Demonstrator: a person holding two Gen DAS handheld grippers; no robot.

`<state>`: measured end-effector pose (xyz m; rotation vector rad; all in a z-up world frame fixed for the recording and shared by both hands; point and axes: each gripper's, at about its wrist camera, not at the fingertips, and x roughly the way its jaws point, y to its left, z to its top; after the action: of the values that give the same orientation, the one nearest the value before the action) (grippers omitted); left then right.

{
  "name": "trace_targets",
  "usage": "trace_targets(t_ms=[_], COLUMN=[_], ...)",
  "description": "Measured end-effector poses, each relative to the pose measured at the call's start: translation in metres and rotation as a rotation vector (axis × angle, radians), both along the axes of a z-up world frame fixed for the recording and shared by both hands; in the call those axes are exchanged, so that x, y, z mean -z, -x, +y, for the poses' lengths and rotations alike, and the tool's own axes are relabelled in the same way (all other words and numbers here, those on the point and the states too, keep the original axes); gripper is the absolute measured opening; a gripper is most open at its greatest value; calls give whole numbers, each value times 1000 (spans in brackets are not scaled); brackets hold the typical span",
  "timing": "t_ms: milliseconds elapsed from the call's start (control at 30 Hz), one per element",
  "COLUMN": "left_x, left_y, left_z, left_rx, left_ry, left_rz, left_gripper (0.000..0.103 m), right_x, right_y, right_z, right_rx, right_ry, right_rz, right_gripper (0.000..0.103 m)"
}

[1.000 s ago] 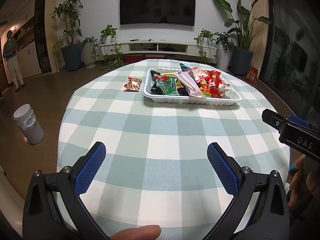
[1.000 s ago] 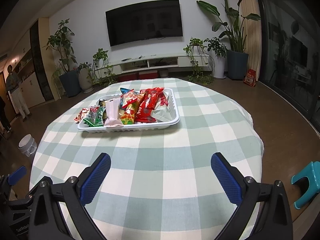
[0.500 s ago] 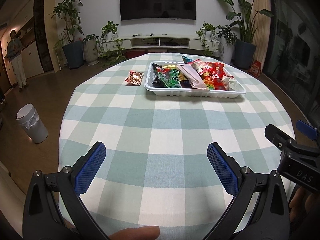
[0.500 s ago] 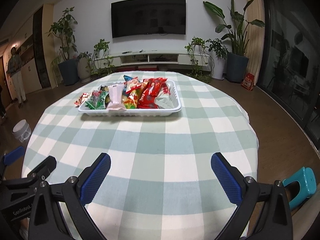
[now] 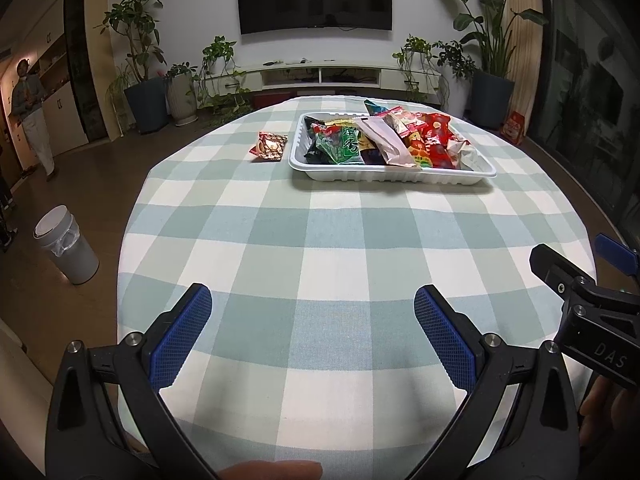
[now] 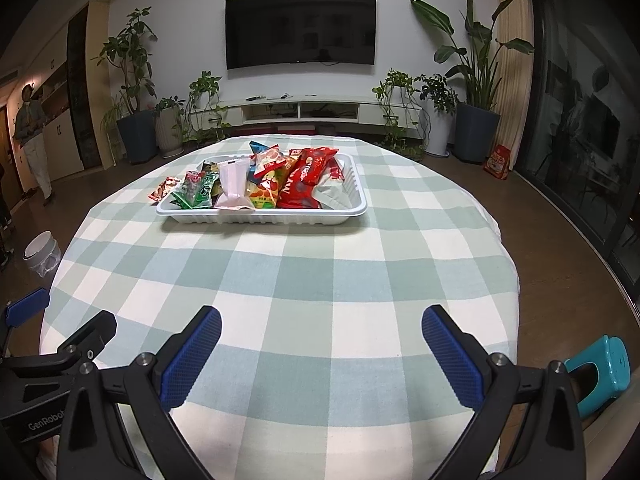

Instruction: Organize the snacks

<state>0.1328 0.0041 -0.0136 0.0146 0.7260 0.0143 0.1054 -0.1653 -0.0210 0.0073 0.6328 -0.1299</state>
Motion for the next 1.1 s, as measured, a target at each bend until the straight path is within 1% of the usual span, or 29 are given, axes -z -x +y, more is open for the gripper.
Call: trace_targets(t_ms=[333, 800, 1100], left_x=[2, 2, 2], left_y=[0, -2, -3], left_z=[-2, 5, 6], left_rx=[5, -15, -19], left_ry=[-9, 18, 20], left_rz=[1, 11, 14], left_gripper=[103, 103, 103], right_x=[0, 4, 6], right_y=[0, 1, 2], right_z=[1, 0, -1], right_rx=[0, 0, -1], right_ry=[4, 15, 19], right_rz=[0, 9, 12], right_gripper=[103, 103, 103])
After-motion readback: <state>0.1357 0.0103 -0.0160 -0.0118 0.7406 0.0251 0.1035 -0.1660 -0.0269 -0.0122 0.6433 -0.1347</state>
